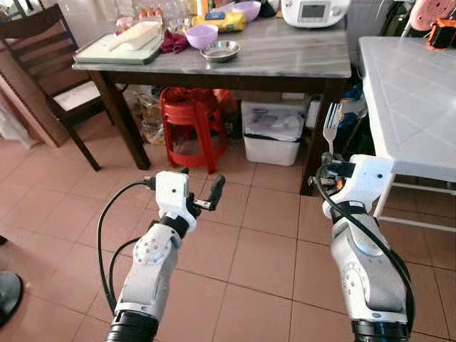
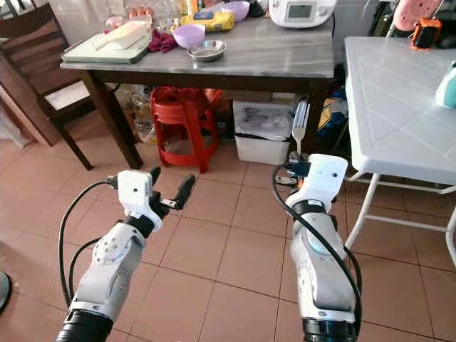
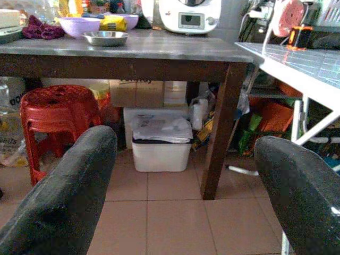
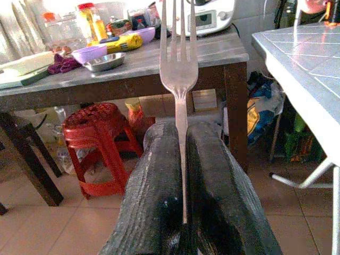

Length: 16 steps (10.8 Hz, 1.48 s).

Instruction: Setting the table

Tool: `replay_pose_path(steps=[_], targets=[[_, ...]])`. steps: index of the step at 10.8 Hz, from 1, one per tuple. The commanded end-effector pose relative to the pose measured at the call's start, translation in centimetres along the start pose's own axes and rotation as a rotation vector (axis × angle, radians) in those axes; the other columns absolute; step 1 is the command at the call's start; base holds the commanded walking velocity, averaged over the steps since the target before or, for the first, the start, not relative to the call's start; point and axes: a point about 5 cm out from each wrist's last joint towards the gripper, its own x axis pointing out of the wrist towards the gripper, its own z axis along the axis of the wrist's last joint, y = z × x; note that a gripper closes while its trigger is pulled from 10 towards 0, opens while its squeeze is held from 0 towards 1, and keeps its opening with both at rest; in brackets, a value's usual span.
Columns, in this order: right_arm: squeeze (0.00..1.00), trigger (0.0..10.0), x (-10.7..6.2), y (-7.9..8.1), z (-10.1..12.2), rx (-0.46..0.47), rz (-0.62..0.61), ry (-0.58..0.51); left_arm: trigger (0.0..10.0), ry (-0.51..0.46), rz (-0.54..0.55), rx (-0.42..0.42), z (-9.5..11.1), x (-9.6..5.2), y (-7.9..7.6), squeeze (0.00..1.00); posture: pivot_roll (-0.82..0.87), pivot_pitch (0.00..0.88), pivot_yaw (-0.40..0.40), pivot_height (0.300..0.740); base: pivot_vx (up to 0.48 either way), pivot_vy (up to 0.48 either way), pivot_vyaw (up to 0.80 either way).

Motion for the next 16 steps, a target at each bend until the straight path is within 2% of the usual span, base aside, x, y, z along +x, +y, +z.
replay_pose_path(steps=[1, 13, 16], targets=[[0.0, 10.0, 0.15, 0.35, 0.38, 0.001, 0.014, -0.022, 10.0, -0.025, -0.01, 0.011, 0.63, 0.19, 0.16, 0.0, -0.11, 0.05, 0.098, 0.74, 0.349, 0.0, 0.0], [0.0, 10.0, 0.23, 0.27, 0.44, -0.03, 0.024, -0.031, 10.0, -0.003, -0.018, 0.01, 0.05, 0.46, -0.07, 0.0, -0.12, 0.04, 0.098, 0.74, 0.377, 0.0, 0.0], [0.0, 10.0, 0.25, 0.28, 0.48, -0.027, 0.02, -0.033, 10.0, 0.0, -0.019, 0.012, 0.0, 0.51, -0.07, 0.0, -0.13, 0.041, 0.102, 0.74, 0.377, 0.0, 0.63]])
